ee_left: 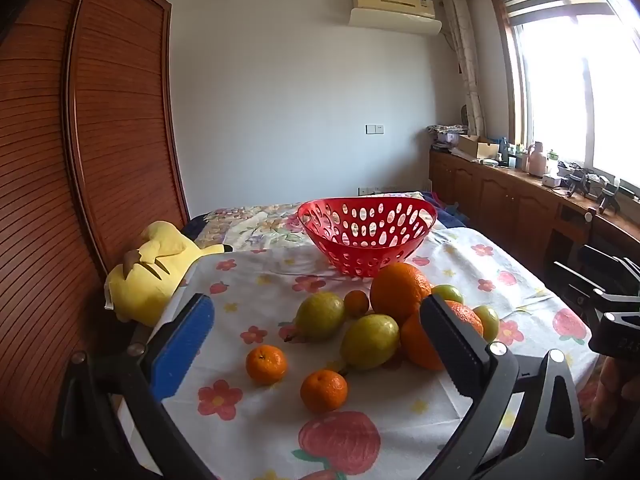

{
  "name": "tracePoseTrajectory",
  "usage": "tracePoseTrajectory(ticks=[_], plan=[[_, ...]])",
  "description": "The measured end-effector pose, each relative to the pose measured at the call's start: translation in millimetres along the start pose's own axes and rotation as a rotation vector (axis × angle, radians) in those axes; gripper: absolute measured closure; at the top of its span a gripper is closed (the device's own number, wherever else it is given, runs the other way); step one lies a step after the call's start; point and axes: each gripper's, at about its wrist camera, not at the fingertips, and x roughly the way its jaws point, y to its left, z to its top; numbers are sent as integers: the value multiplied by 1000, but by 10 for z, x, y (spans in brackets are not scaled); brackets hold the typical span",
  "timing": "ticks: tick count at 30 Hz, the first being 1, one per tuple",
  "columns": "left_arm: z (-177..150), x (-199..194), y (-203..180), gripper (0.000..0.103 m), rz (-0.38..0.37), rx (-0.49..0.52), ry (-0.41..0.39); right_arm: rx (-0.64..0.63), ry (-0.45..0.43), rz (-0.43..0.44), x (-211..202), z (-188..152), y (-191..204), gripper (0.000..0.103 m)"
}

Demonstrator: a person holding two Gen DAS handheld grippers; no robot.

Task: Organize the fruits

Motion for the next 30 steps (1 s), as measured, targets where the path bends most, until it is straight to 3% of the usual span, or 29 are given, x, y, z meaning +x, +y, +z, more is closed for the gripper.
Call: tracePoseTrajectory(ticks=[30], plan=[[-33,-22,13,0,6,7,0,-10,-16,-2,-57,10,37,0]])
